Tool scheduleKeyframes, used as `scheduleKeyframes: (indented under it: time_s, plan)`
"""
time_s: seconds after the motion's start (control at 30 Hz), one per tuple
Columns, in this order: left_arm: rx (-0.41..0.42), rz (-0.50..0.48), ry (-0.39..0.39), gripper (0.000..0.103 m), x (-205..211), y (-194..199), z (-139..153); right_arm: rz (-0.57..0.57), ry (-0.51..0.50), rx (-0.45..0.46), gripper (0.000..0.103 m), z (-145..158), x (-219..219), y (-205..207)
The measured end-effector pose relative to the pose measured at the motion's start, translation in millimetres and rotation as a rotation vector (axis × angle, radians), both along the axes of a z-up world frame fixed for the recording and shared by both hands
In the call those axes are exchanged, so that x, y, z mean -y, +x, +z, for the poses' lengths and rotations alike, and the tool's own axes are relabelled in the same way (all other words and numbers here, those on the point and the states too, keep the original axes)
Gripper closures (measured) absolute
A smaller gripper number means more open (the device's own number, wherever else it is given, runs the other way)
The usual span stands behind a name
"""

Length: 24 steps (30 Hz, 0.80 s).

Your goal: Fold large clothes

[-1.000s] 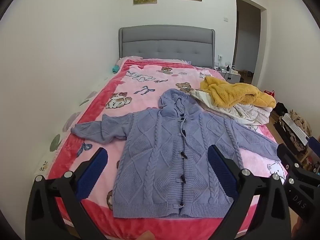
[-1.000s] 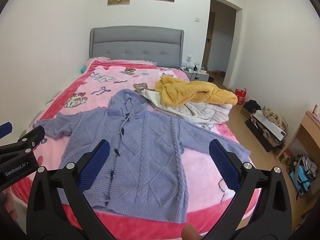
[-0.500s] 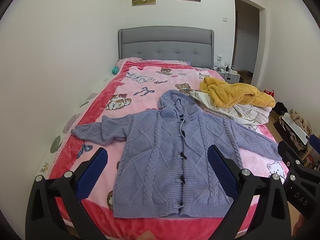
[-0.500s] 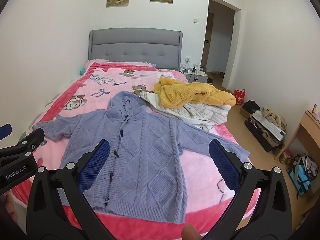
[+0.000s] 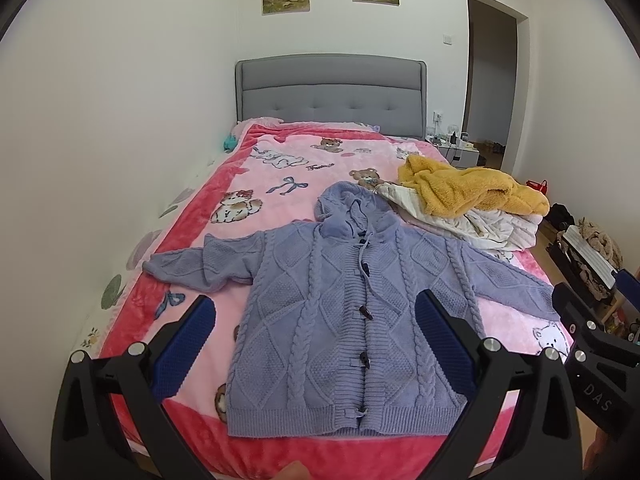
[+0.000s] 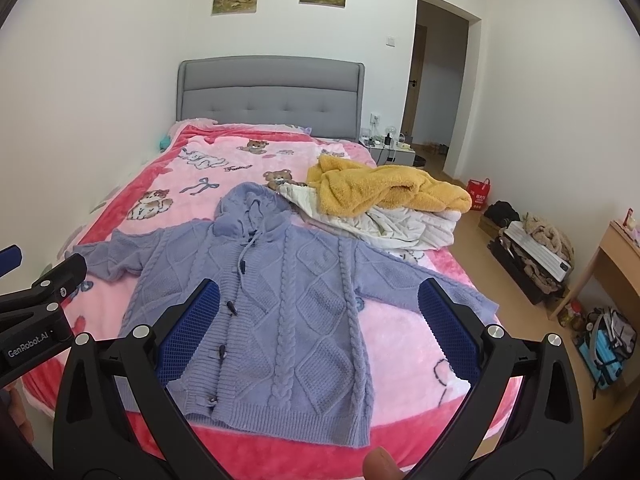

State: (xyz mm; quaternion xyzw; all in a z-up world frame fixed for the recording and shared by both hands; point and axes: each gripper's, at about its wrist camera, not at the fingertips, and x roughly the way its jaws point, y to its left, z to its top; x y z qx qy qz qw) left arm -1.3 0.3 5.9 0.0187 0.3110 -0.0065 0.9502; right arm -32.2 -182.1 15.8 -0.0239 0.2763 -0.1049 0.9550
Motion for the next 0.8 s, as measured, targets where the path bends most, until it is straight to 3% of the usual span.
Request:
scheduleKeyframes:
  time_s: [0.8]
  plan:
    - [-0.004, -0.002, 0.005, 0.005, 1.7, -2.0, 1.6, -0.010, 0.002, -0.001, 0.008, 4.3, 0.4, -0.3]
